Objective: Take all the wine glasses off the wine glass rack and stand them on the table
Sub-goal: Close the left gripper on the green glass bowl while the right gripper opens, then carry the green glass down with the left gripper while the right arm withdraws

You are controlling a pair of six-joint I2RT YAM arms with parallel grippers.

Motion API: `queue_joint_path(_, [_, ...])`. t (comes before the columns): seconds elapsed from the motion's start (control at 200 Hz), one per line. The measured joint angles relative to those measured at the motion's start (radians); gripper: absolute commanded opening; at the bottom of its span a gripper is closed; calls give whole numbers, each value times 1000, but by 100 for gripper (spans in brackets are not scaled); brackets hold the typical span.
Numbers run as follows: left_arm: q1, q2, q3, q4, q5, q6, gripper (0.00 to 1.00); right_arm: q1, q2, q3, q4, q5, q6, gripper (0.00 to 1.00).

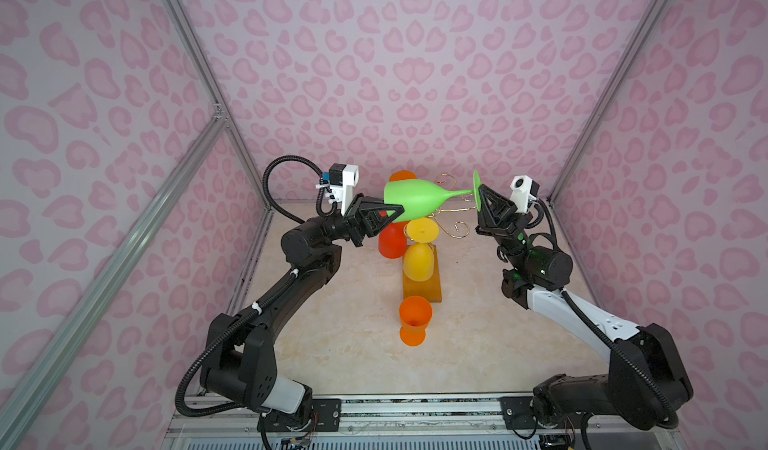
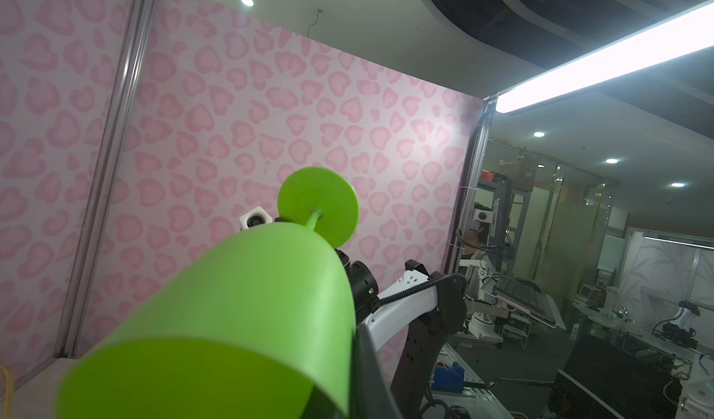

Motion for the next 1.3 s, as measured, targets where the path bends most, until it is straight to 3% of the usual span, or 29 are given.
queue_joint_path(0.265, [-3,-28,8,-20,23,-14,2,-60,-1,-11,-4,-65,-4,28])
queue_joint_path(0.48, [-53,-111,45,-227,109,132,1,-185,-89,-31,-93,-126,-47,39])
queue_joint_path(0.6, [-75,-174,60,-457,148,304,1,-277,-218,-38,-302,-169,-159,41])
queue_joint_path(0.715, [-97,-233,114,-813,138,558,1,-340,-385,40,-747,-172,-418,41])
queue_joint_path(0.85, [-162,-264,261,-1337,16,934,1,-360,-517,214,-1339,-15,-816,41])
queue_joint_path(0.96, [-253,-252,372,-1692,-128,1175,1,-421,-567,241,-1645,113,-1010,41])
queue_joint_path(1.1, [-388,-217,461,-2016,-321,1373,1,-556,-619,172,-1869,189,-1088,42])
queue_joint_path(1.3, [-546,-156,541,-2290,-542,1523,1,-718,-624,92,-1927,153,-1086,41])
